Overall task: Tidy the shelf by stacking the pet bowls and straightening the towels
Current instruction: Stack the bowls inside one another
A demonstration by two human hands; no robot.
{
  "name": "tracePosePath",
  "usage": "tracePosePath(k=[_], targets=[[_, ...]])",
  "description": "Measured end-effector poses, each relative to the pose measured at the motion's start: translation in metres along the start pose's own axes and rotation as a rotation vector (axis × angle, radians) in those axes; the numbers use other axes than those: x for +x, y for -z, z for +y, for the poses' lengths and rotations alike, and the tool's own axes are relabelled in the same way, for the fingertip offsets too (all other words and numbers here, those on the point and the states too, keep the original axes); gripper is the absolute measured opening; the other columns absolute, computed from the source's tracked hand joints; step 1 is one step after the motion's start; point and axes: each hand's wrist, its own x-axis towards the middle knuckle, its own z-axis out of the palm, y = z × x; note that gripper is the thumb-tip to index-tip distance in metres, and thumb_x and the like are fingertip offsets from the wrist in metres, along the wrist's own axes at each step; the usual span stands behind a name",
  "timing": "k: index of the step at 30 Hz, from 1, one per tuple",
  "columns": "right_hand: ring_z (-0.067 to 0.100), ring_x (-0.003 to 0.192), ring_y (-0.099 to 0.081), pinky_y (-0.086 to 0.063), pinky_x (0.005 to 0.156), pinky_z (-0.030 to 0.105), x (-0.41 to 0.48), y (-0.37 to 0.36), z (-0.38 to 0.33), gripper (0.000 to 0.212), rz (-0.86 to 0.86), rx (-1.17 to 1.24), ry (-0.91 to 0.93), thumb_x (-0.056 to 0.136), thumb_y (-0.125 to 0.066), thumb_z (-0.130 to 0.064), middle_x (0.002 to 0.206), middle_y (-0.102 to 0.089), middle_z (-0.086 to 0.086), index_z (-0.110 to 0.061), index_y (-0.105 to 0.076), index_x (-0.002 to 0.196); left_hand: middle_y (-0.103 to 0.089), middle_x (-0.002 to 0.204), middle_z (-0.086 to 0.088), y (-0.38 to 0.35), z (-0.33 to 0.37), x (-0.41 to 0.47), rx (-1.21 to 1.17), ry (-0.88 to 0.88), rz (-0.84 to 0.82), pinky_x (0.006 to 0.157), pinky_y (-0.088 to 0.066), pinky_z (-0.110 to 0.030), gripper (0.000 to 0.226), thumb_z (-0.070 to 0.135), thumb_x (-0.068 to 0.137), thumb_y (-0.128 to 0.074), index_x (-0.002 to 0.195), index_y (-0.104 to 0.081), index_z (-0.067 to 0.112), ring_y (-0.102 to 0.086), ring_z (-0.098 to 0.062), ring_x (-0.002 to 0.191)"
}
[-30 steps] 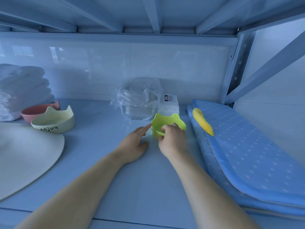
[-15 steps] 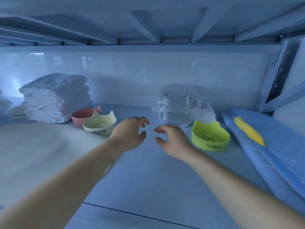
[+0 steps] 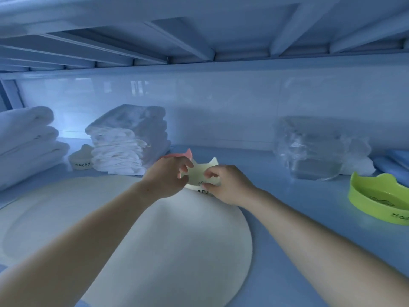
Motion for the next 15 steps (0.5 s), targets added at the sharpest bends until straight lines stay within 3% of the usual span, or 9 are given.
tracePosePath(k=[3, 7, 11, 15], targets=[[0.017, 0.096, -0.058, -0.05, 0.084, 0.033, 0.015, -0.017, -0.009, 0.032, -0.09, -0.008, -0.077, 0.078, -0.067, -0.042, 0.105, -0.065, -0.004, -0.02, -0.065, 0.101, -0.064, 0.099, 0.014, -0.003, -0.024, 0.008, -0.015, -0.004, -0.013, 0.082, -0.052, -0.035, 0.026, 0.018, 0.08, -0.058, 0.103, -0.062, 0.028, -0.059, -0.012, 0.095], [0.017, 0.085, -0.058, -0.049, 0.071, 0.031, 0.03, -0.028, -0.013, 0.021, -0.103, -0.073, -0.135, 0.08, -0.064, -0.043, 0.09, -0.067, -0.005, -0.024, -0.067, 0.086, -0.064, 0.105, 0.013, -0.015, -0.044, 0.023, -0.026, -0.002, -0.043, 0.083, -0.052, -0.035, 0.029, 0.016, 0.081, -0.055, 0.107, -0.061, 0.029, -0.059, -0.012, 0.098], [0.021, 0.074, -0.054, -0.034, 0.053, 0.026, 0.037, -0.039, -0.006, 0.025, -0.025, -0.14, -0.184, 0.088, -0.054, -0.039, 0.071, -0.059, -0.003, -0.019, -0.06, 0.074, -0.054, 0.126, 0.004, -0.032, -0.056, 0.037, 0.054, 0.018, -0.044, 0.088, -0.05, -0.04, 0.044, 0.017, 0.08, -0.055, 0.123, -0.052, 0.025, -0.054, -0.021, 0.11], [0.025, 0.074, -0.057, -0.041, 0.06, 0.031, 0.04, -0.049, 0.003, 0.024, 0.072, -0.106, -0.194, 0.09, -0.052, -0.035, 0.076, -0.064, 0.004, -0.014, -0.061, 0.081, -0.052, 0.127, 0.001, -0.053, -0.072, 0.039, 0.127, 0.065, 0.009, 0.091, -0.044, -0.036, 0.045, 0.017, 0.079, -0.054, 0.124, -0.051, 0.021, -0.048, -0.025, 0.116]])
